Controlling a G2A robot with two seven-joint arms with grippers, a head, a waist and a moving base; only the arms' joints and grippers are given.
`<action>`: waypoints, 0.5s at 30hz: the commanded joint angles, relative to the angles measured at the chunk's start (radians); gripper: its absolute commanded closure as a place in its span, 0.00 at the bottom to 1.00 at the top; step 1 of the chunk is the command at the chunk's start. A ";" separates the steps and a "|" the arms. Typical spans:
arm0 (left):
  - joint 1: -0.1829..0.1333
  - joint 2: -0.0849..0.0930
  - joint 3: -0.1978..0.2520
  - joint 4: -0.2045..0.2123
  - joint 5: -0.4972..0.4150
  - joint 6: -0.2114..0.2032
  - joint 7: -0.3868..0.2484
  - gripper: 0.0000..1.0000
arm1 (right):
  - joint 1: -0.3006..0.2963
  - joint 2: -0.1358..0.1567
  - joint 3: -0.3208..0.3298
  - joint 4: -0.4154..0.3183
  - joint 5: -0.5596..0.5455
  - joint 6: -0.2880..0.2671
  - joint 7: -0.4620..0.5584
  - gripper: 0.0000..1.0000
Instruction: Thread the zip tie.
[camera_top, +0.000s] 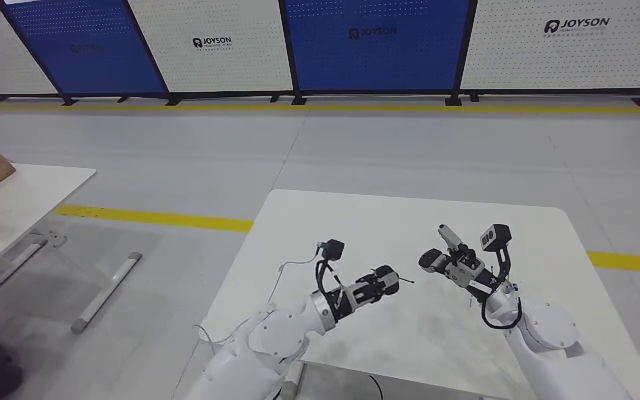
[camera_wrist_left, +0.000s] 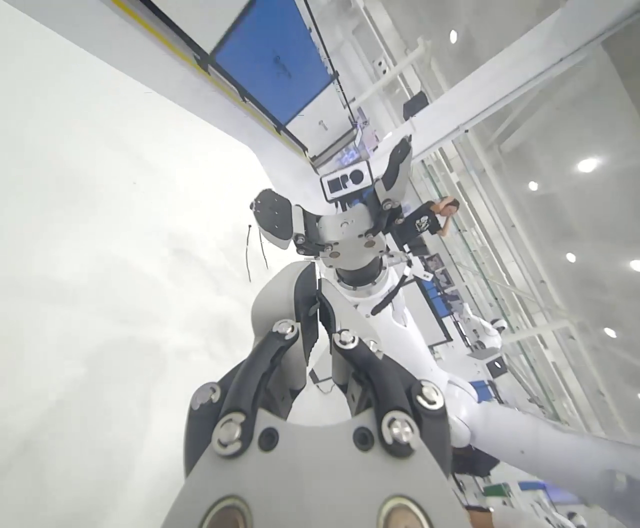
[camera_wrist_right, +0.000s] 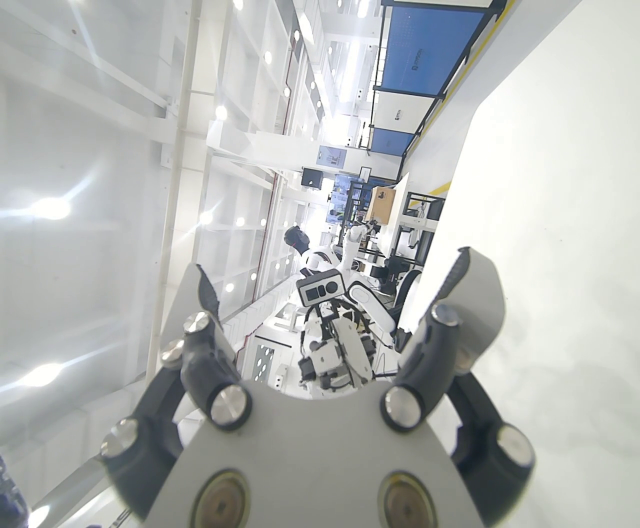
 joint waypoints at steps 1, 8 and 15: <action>-0.023 0.001 -0.014 0.016 -0.055 0.007 -0.032 1.00 | 0.000 0.000 0.000 0.000 0.000 0.000 0.000 0.00; -0.029 0.000 -0.016 0.021 -0.068 0.009 -0.036 1.00 | 0.000 0.000 0.000 0.000 0.000 0.000 0.000 0.00; -0.049 0.000 -0.010 0.049 -0.184 0.003 -0.139 1.00 | 0.000 0.000 0.000 0.000 0.000 0.000 0.000 0.00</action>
